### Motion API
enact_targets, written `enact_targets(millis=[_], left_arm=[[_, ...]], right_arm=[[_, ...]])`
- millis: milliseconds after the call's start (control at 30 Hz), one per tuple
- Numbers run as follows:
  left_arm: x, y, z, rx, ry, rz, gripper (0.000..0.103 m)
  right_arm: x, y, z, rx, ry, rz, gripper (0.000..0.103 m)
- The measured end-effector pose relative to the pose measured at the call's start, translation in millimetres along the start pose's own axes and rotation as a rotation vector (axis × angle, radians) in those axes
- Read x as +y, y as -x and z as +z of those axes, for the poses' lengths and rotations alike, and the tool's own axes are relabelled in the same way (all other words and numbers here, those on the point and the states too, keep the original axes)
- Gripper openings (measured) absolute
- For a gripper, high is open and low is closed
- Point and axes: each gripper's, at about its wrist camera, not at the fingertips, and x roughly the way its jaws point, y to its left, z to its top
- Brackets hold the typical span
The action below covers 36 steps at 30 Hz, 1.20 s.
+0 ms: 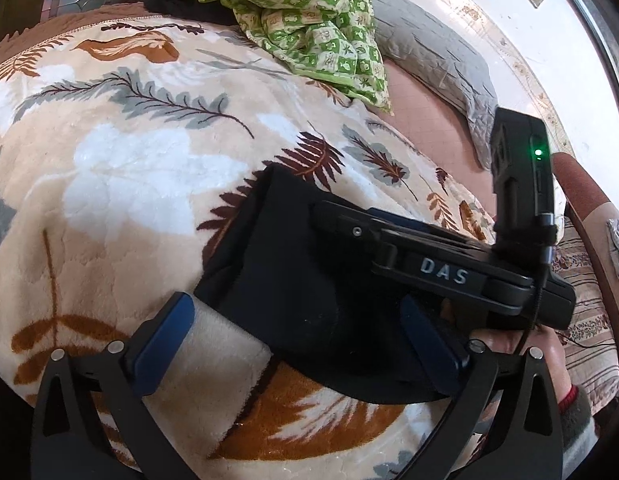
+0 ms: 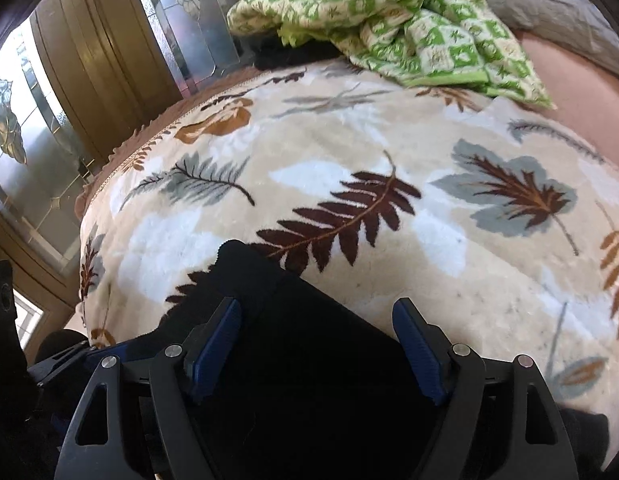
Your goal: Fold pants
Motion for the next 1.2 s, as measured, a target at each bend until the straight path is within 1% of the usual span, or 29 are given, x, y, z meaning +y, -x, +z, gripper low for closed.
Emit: enact_targets(millis=[33,67,100,133,167,200,233,267,300,367,467,600,700,733,767,833,867,900,933,1000,1033,1133,1200], left_arm=[[-0.1,0.3,-0.5,-0.003,-0.001,0.0,0.103],[-0.5,0.7,-0.9,-0.008,-0.003,0.001,0.102],[-0.7,1.1,-1.2,-0.011,-0.004,0.004,0.1],[-1.2,1.7,-1.5,-0.018,-0.008,0.014,0.092],[-1.4,1.9,-1.6,-0.024,-0.013,0.027,0.082],[-1.7,1.2,-1.4,-0.029,-0.019,0.038,0.074],[-1.5,0.3,-1.1,-0.029,-0.023,0.042,0.054],[-1.4,-1.5,-0.3,-0.021,-0.028,0.039,0.042],[-0.7,-2.7,0.7,-0.015,-0.025,0.03,0.04],[-1.6,-1.0,2.0,-0.021,-0.026,0.009,0.03],[-9.3,8.5,3.4,-0.054,-0.058,-0.006,0.022],[-23.3,25.3,5.1,-0.111,-0.101,-0.058,0.02],[-34.0,34.7,3.8,-0.143,-0.138,-0.087,0.019],[-38.0,36.8,2.7,-0.151,-0.155,-0.094,0.019],[-41.5,38.1,1.5,-0.155,-0.172,-0.098,0.019],[-48.5,39.2,-2.2,-0.159,-0.203,-0.106,0.019],[-51.2,39.7,-4.0,-0.162,-0.218,-0.109,0.019],[-54.9,40.7,-6.4,-0.168,-0.238,-0.112,0.019],[-58.4,41.2,-7.9,-0.174,-0.255,-0.113,0.019],[-65.3,41.2,-10.9,-0.178,-0.278,-0.116,0.019],[-68.3,40.8,-12.3,-0.176,-0.286,-0.12,0.019],[-76.9,41.7,-18.0,-0.179,-0.321,-0.122,0.019],[-81.4,43.6,-21.4,-0.181,-0.338,-0.125,0.019]], right_arm=[[-0.8,-1.4,0.0,0.001,-0.007,0.02,0.067],[-1.1,-1.7,-0.2,0.001,-0.012,0.039,0.058],[-0.5,-1.1,-0.6,-0.005,-0.013,0.042,0.056],[0.1,-0.5,-1.0,-0.011,-0.014,0.042,0.053],[0.8,0.0,-1.3,-0.014,-0.015,0.047,0.046],[1.4,0.4,-0.9,-0.018,-0.016,0.049,0.041],[2.4,1.8,-1.1,-0.026,-0.017,0.048,0.037],[3.2,3.4,-1.1,-0.035,-0.019,0.048,0.03],[3.3,4.7,-0.5,-0.043,-0.024,0.046,0.025],[2.4,9.2,-1.4,-0.063,-0.047,0.049,0.02],[-0.8,20.2,-2.9,-0.09,-0.085,0.075,0.015],[-5.2,45.2,-4.7,-0.146,-0.125,0.108,0.015],[-8.1,62.2,-6.3,-0.175,-0.144,0.114,0.014],[-9.6,67.5,-7.7,-0.183,-0.152,0.114,0.012],[-12.0,72.7,-9.1,-0.189,-0.167,0.107,0.007],[-21.9,86.4,-13.0,-0.212,-0.241,0.066,0.014],[-28.3,96.4,-15.5,-0.23,-0.289,0.07,0.022],[-30.5,101.7,-16.1,-0.238,-0.305,0.086,0.033],[-29.6,108.5,-16.1,-0.245,-0.309,0.102,0.04],[-19.4,117.0,-10.6,-0.226,-0.285,0.091,0.08],[-13.4,118.0,-6.4,-0.206,-0.271,0.077,0.084],[6.1,116.4,4.7,-0.171,-0.223,0.064,0.085],[16.2,107.5,10.1,-0.124,-0.201,0.033,0.085]])
